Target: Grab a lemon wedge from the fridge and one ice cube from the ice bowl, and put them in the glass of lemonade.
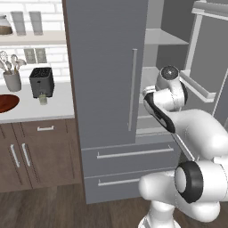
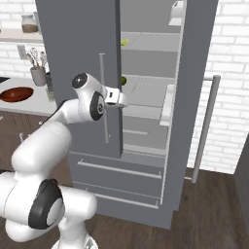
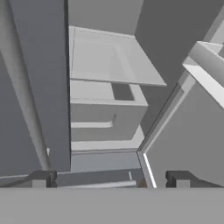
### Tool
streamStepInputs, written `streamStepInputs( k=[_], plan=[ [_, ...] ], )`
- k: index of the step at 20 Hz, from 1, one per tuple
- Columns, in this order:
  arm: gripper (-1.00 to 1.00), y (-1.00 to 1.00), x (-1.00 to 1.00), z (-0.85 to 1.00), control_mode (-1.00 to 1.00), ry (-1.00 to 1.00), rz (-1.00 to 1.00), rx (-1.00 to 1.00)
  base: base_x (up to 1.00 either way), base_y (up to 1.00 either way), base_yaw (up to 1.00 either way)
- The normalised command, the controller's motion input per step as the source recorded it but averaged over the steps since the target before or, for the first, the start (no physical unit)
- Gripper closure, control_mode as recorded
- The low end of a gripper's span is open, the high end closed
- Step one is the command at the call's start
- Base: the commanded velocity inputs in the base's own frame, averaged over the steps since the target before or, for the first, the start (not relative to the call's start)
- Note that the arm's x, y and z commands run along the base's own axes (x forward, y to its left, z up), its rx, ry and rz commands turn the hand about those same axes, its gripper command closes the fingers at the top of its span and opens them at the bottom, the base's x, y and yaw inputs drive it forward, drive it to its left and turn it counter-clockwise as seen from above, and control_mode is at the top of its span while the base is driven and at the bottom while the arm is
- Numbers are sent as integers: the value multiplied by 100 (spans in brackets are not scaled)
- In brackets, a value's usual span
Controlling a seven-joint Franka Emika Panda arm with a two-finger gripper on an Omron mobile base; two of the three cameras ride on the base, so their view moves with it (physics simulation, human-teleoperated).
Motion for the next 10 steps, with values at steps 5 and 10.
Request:
streamStepInputs(
  k=[5,10],
  plan=[
    [-100,69,-4,43,-100,-1,7,0,0,0,0],
    [-100,64,31,19,-100,0,7,2,0,0,0]
  ],
)
